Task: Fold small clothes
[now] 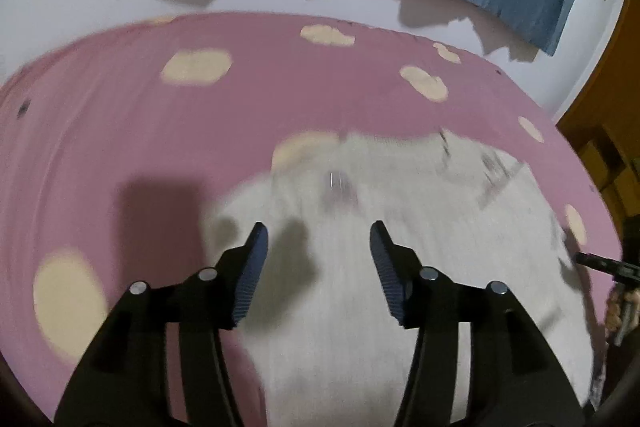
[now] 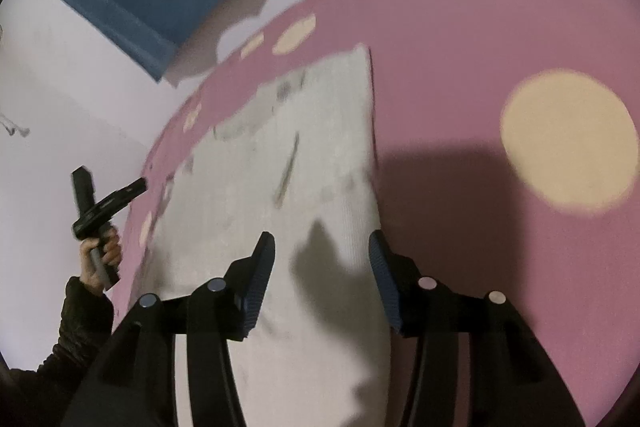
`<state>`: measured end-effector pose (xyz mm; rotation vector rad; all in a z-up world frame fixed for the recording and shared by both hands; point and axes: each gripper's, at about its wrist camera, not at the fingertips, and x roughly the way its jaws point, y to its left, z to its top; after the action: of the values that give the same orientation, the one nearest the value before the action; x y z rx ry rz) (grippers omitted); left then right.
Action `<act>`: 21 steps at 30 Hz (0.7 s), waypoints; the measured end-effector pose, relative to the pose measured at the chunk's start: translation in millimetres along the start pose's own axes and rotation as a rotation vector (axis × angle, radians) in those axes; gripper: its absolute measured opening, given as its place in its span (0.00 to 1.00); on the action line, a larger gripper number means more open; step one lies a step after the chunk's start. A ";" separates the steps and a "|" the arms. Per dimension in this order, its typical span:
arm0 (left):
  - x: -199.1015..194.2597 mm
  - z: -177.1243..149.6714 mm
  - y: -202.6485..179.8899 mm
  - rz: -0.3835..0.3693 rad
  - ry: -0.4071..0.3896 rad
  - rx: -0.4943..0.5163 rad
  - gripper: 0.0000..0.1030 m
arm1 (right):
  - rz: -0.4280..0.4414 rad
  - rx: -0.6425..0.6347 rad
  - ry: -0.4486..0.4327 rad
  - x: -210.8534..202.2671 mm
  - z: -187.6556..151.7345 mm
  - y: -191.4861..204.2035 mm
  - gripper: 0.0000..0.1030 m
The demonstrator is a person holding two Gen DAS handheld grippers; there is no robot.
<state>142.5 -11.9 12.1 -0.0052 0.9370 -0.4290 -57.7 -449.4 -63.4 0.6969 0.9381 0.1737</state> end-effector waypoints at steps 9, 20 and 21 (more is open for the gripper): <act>-95.9 -159.5 11.6 -0.129 0.056 -0.220 0.55 | 0.015 0.027 0.091 -45.5 -81.8 -3.5 0.59; -116.3 -255.1 -40.1 -0.322 0.182 -0.251 0.55 | 0.177 0.065 0.186 -73.8 -152.4 0.1 0.63; -117.7 -257.7 -46.1 -0.321 0.178 -0.235 0.55 | 0.192 0.065 0.201 -73.4 -158.1 2.1 0.63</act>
<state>-135.6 34.4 -41.8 -0.3391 1.1637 -0.6205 -225.7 -404.3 -74.2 0.8412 1.0712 0.3901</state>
